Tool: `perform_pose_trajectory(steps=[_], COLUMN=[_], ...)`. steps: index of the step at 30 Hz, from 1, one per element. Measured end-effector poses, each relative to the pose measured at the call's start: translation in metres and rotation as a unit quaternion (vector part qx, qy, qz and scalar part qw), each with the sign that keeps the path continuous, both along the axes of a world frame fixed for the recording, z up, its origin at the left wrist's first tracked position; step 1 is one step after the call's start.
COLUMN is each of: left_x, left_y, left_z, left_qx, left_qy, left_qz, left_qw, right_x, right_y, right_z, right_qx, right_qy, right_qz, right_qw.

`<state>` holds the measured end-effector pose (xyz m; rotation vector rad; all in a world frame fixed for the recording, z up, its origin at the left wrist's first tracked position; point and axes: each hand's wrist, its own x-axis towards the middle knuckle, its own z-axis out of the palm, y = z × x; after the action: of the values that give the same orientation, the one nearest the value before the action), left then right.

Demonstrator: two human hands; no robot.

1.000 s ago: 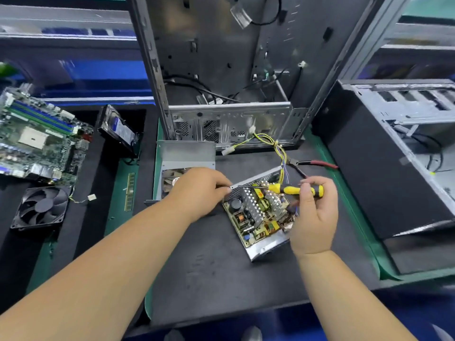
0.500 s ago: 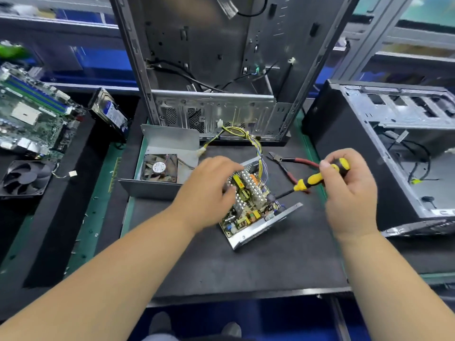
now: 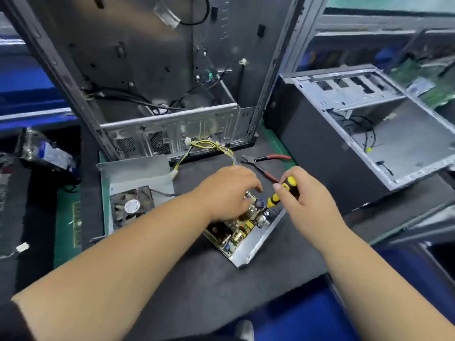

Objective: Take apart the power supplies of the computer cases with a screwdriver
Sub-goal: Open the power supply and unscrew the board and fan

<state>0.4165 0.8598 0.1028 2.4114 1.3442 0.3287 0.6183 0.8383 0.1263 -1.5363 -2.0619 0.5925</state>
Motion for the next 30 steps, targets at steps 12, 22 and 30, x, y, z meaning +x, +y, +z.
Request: perform_pose_trajectory(steps=[12, 22, 30], left_x=[0.021, 0.022, 0.022], left_y=[0.023, 0.027, 0.025], left_z=[-0.016, -0.024, -0.025], left_qx=[0.009, 0.017, 0.013], left_qy=[0.066, 0.060, 0.065], left_qz=[-0.117, -0.119, -0.118], left_qw=[0.991, 0.991, 0.991], right_x=[-0.007, -0.001, -0.004], right_y=[-0.029, -0.035, -0.036], right_z=[0.003, -0.007, -0.006], right_qx=[0.050, 0.057, 0.050], right_qy=[-0.056, -0.084, -0.083], right_qz=[0.027, 0.010, 0.007], right_qw=[0.997, 0.995, 0.995])
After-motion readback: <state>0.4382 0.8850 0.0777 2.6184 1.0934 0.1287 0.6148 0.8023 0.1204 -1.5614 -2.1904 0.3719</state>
